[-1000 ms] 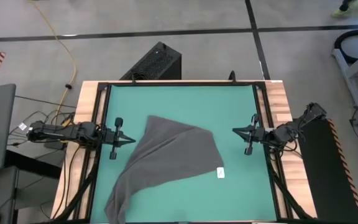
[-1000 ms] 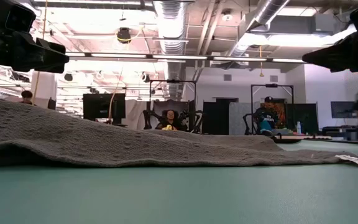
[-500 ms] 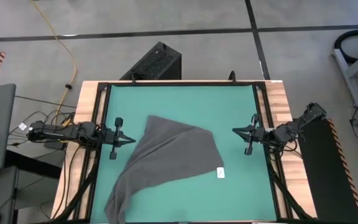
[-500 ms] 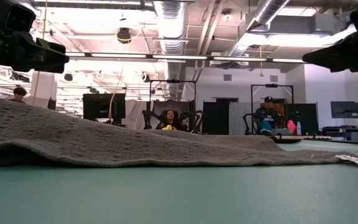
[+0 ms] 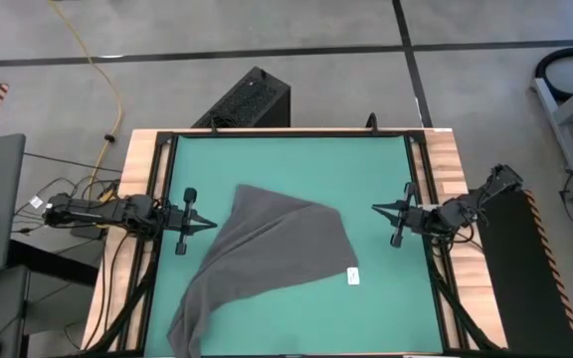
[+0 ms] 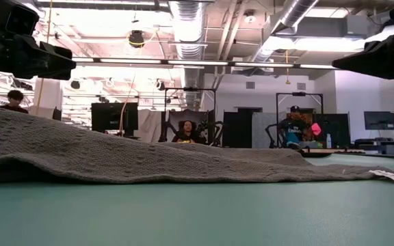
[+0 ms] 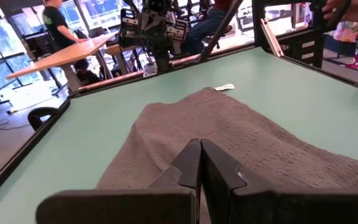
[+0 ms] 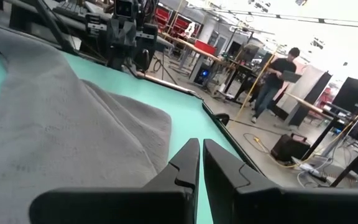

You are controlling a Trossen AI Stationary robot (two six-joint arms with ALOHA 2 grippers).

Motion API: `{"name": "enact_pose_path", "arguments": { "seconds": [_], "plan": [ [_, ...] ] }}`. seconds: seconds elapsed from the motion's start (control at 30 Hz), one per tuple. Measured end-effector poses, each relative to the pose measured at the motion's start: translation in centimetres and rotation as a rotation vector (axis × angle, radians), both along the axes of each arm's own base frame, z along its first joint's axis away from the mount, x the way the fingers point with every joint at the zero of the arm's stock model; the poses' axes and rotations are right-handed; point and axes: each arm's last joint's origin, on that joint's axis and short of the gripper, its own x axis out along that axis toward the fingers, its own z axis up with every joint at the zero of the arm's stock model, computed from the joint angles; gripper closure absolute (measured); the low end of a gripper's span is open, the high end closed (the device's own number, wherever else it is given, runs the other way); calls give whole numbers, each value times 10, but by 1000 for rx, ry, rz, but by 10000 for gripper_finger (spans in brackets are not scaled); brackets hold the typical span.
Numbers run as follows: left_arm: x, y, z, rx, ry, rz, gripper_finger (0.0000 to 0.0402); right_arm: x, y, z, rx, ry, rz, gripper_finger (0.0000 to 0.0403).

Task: Roll towel
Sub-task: Roll the gray towel

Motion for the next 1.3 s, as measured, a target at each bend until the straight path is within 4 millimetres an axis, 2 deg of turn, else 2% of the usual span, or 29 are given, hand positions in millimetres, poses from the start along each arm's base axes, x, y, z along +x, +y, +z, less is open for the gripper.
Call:
{"name": "enact_pose_path", "arguments": {
  "seconds": [0.47,0.53,0.7,0.77,0.87,1.0,1.17,1.3],
  "plan": [
    [0,0,1,11,-10,1,401,0,0,0,-2,0,0,356],
    [0,-1,3,-73,-24,-15,401,0,0,0,-84,27,-1,356],
    [0,-3,4,-453,3,-74,401,0,-1,1,-382,113,-15,356],
    [0,-1,7,-478,-37,-15,401,0,-2,4,-395,93,-40,356],
    [0,2,9,-594,-83,92,401,-1,-2,11,-300,9,-56,356],
    [0,5,5,-647,-61,185,401,0,-4,13,-450,58,-78,356],
    [0,5,2,-689,-40,199,401,0,-5,13,-466,67,-90,356],
    [0,6,2,-642,-47,221,401,0,-4,10,-483,92,-84,356]
  ]
}}
